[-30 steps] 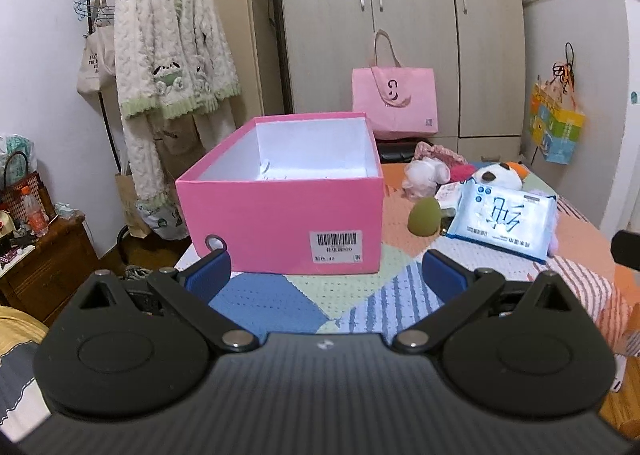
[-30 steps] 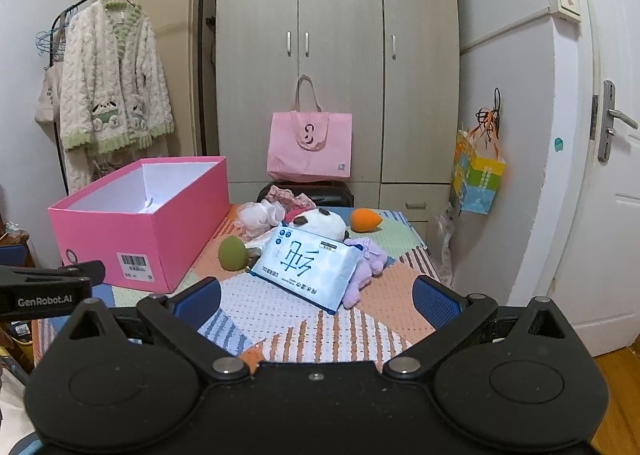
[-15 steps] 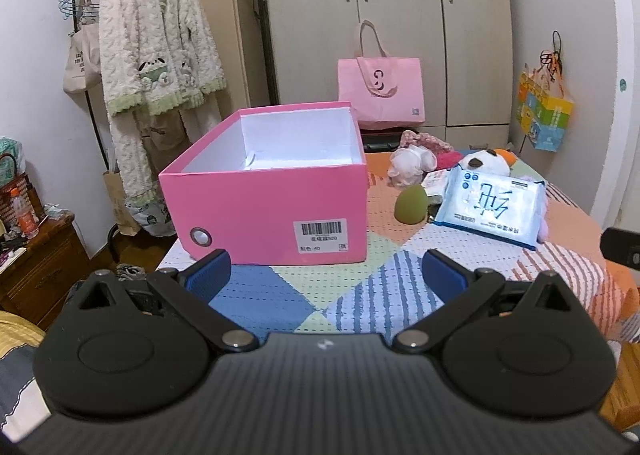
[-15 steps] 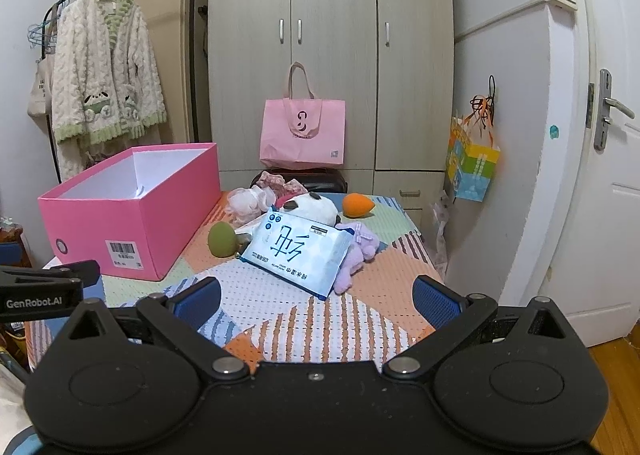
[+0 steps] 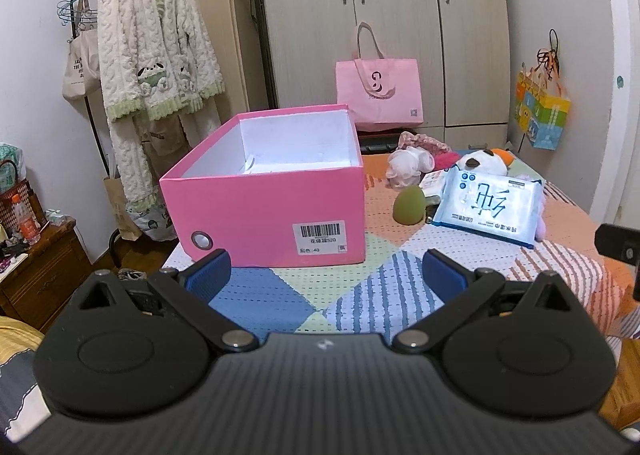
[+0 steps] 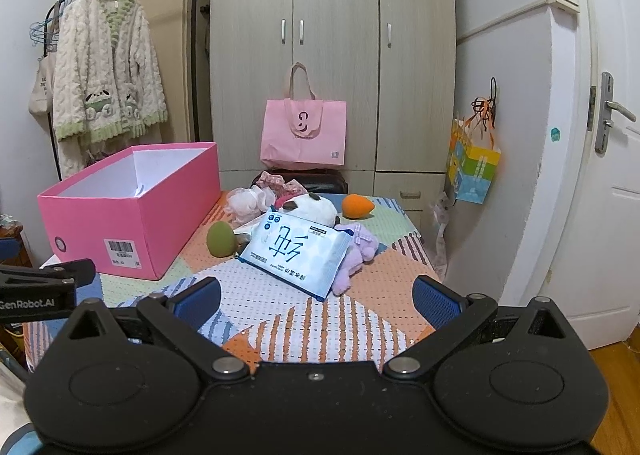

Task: Organize soft objects
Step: 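Move the left tool toward the white wet-wipes pack on the table, then close the left gripper on the white wet-wipes pack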

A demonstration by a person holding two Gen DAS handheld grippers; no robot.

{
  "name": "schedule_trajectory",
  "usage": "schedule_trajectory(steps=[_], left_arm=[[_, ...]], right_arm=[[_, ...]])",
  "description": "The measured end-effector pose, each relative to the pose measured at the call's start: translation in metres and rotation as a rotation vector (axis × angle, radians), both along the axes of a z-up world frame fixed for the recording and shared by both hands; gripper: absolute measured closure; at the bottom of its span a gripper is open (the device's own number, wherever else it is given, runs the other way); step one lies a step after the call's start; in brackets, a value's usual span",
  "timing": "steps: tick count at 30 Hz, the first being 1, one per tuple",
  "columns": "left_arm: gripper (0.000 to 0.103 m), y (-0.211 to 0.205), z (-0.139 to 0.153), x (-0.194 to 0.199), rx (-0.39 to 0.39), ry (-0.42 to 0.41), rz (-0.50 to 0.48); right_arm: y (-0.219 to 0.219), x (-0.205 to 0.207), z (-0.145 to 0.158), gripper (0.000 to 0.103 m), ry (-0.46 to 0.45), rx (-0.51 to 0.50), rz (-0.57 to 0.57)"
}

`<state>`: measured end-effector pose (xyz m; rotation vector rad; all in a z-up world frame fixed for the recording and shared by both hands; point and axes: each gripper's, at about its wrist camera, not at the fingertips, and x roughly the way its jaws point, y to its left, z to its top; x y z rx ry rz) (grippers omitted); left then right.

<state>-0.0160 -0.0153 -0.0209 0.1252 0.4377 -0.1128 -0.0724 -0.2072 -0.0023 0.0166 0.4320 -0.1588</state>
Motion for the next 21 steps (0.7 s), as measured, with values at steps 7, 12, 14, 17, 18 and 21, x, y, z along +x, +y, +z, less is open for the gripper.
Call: schedule_trajectory(steps=[7, 12, 14, 17, 18, 21], left_arm=[[0.0, -0.007, 0.012, 0.006, 0.025, -0.015, -0.019], [0.0, -0.016, 0.03, 0.023, -0.012, -0.024, -0.035], [0.0, -0.022, 0.034, 0.033, -0.024, -0.046, -0.05], [0.0, -0.035, 0.037, 0.049, -0.024, -0.07, -0.093], [0.0, -0.039, 0.037, 0.055, -0.023, -0.069, -0.116], [0.0, -0.055, 0.032, 0.071, -0.011, -0.055, -0.202]], right_arm=[[-0.011, 0.008, 0.01, 0.0, -0.002, -0.012, 0.017], [-0.017, 0.013, 0.013, 0.0, -0.088, -0.035, 0.087], [-0.022, 0.02, 0.008, 0.0, -0.121, -0.039, 0.132], [-0.029, 0.04, -0.001, 0.0, -0.084, -0.036, 0.153], [-0.031, 0.045, -0.003, 0.0, -0.079, -0.034, 0.156], [-0.038, 0.065, -0.013, 0.0, -0.043, -0.018, 0.162]])
